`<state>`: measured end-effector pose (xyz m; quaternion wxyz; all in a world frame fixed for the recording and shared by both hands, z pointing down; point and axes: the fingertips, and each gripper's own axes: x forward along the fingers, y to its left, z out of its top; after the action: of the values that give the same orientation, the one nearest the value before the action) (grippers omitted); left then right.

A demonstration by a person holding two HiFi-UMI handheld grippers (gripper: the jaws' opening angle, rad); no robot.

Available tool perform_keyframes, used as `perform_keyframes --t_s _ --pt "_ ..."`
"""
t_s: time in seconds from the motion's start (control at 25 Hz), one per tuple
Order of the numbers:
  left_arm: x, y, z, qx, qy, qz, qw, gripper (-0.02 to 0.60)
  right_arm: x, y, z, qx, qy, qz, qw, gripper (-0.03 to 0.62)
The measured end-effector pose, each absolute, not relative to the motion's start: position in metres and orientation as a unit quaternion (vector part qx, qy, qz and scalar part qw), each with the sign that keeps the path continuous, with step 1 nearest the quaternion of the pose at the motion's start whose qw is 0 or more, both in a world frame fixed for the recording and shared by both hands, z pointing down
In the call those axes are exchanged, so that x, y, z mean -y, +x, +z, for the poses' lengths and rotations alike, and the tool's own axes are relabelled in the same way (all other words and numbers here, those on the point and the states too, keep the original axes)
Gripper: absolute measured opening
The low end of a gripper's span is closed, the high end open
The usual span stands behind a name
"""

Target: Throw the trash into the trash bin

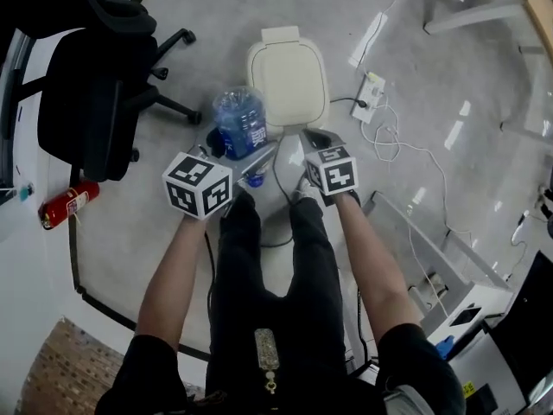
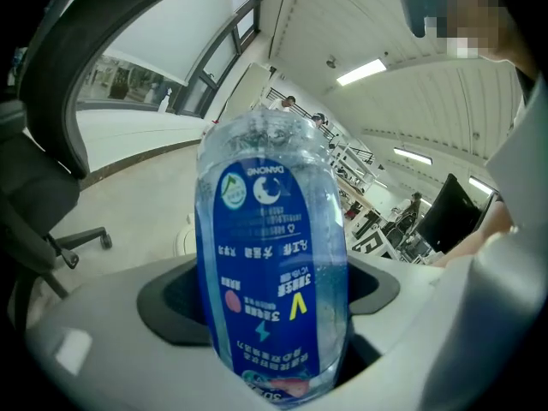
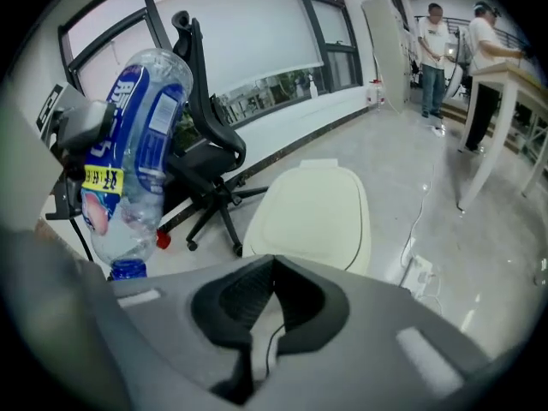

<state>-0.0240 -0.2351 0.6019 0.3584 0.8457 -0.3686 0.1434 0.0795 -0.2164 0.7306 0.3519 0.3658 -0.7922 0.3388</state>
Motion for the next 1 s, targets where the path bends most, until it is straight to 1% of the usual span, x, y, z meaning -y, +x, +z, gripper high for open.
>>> perform_keyframes --t_s 0.16,0.4,0.64,0.84,1.0 --pt "0.236 -0.022 0.634 0.372 0.839 0.15 0.369 0.434 0.21 0.073 0.773 0.785 0.356 0.351 0.367 0.002" --pt "0.234 -0.023 0.652 0.376 0.834 0.149 0.376 0.434 0.203 0.069 0.804 0.772 0.361 0.352 0.387 0.003" --pt "0.232 -0.037 0.648 0.392 0.83 0.143 0.371 0.434 0.203 0.068 0.809 0.753 0.358 0.374 0.405 0.003" --pt "0.233 -0.044 0.639 0.4 0.828 0.145 0.366 0.434 0.205 0.072 0.799 0.75 0.375 0.381 0.389 0.003" --pt "0.248 -0.039 0.633 0.401 0.831 0.14 0.359 0.434 0.215 0.073 0.774 0.762 0.384 0.369 0.368 0.003"
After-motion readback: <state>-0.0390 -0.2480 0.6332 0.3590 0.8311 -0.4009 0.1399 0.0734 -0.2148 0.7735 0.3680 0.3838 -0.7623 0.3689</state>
